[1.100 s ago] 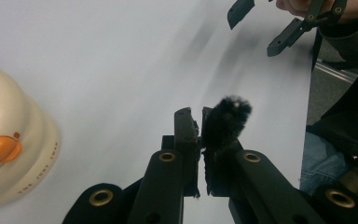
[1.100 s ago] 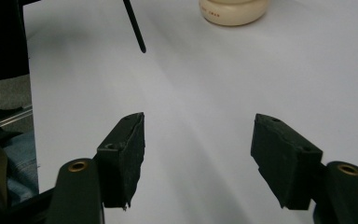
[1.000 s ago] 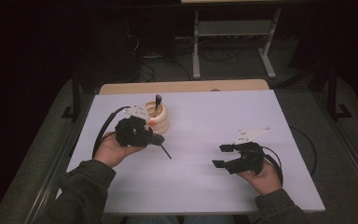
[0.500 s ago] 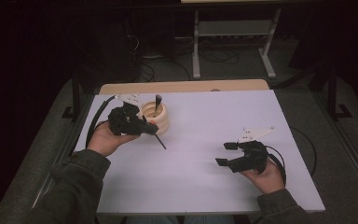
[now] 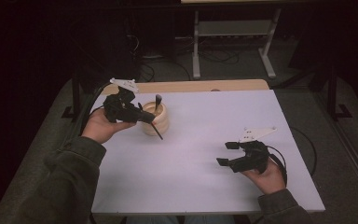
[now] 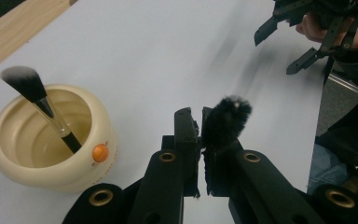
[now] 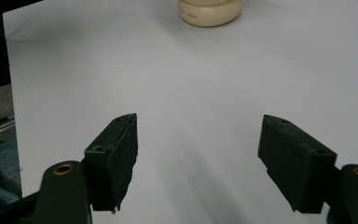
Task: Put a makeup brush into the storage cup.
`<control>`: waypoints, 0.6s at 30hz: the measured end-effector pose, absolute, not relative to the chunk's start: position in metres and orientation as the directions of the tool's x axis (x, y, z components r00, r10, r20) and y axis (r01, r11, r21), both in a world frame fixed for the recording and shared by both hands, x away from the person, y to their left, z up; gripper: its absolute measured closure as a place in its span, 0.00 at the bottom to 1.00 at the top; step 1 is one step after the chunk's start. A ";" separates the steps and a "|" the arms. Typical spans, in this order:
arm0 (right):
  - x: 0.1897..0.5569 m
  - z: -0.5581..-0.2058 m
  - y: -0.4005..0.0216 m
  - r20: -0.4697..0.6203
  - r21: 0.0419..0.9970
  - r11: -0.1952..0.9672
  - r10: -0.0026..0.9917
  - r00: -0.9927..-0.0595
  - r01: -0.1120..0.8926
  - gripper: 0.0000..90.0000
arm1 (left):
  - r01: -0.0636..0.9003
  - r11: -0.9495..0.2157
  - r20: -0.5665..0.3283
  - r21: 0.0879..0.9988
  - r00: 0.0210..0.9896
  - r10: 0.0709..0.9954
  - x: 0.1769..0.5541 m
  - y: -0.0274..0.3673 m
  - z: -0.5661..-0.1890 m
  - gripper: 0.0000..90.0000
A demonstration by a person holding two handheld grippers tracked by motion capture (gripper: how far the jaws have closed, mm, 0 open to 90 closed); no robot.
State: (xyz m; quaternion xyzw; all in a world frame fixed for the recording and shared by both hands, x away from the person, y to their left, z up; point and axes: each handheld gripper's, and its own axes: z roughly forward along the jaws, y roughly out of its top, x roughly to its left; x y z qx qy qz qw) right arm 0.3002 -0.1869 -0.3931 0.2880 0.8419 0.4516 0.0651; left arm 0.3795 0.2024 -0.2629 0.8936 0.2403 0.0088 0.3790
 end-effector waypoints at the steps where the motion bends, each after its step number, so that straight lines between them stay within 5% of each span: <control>1: 0.300 -0.393 -0.187 0.150 0.798 0.427 0.544 -0.826 0.426 0.30 | 0.421 -0.601 -0.163 0.680 0.885 0.436 0.381 0.203 -0.261 0.95; 18: 0.299 -0.392 -0.191 0.152 0.802 0.416 0.552 -0.820 0.428 0.30 | 0.437 -0.584 -0.149 0.683 0.867 0.475 0.404 0.208 -0.235 0.95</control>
